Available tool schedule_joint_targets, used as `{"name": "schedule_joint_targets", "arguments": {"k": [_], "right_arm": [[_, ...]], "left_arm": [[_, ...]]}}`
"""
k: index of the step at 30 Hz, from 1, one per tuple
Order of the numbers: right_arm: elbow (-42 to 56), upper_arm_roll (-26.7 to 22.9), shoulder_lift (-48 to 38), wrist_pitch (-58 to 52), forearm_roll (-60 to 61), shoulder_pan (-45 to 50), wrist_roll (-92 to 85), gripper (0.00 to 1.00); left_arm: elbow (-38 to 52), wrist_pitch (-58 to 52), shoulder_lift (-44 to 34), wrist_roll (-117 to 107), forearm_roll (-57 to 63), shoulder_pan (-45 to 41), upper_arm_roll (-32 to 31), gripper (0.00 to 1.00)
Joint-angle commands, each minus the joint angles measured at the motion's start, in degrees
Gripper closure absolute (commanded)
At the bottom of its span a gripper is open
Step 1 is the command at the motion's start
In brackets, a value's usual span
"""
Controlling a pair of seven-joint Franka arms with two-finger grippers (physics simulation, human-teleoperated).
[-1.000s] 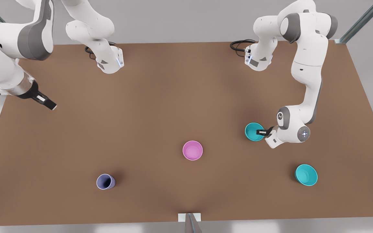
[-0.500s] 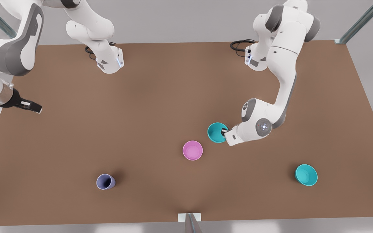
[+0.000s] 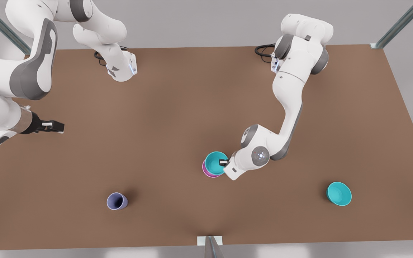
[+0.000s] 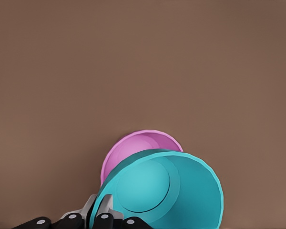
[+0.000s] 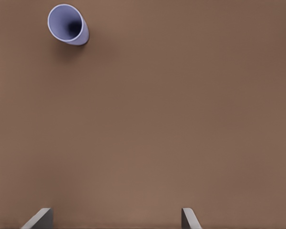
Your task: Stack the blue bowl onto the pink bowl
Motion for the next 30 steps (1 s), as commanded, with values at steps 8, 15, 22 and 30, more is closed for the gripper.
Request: {"name": "schedule_joint_targets", "arguments": {"k": [8, 15, 22, 30], "right_arm": [[1.66, 0.25, 1.69, -0.65, 0.33, -0.2, -7.43, 0.0], [2.37, 0.51, 2.57, -1.79, -0.02, 0.06, -8.22, 0.0], [2.54, 0.43, 2.57, -1.79, -0.02, -0.03, -8.22, 0.0], [2.46, 0.43, 2.57, -1.79, -0.02, -0.03, -8.22, 0.0]], "left_arm": [[0.02, 1.93, 1.06, -21.06, -0.4, -0.51, -0.22, 0.79], [-0.07, 1.84, 1.59, -21.15, -0.57, -0.51, -0.83, 0.79], [-0.24, 1.58, 1.68, -21.06, -0.48, -0.51, -1.09, 0.79], [-0.15, -24.86, -12.02, -16.58, 7.23, 10.47, -0.66, 0.0]]}}
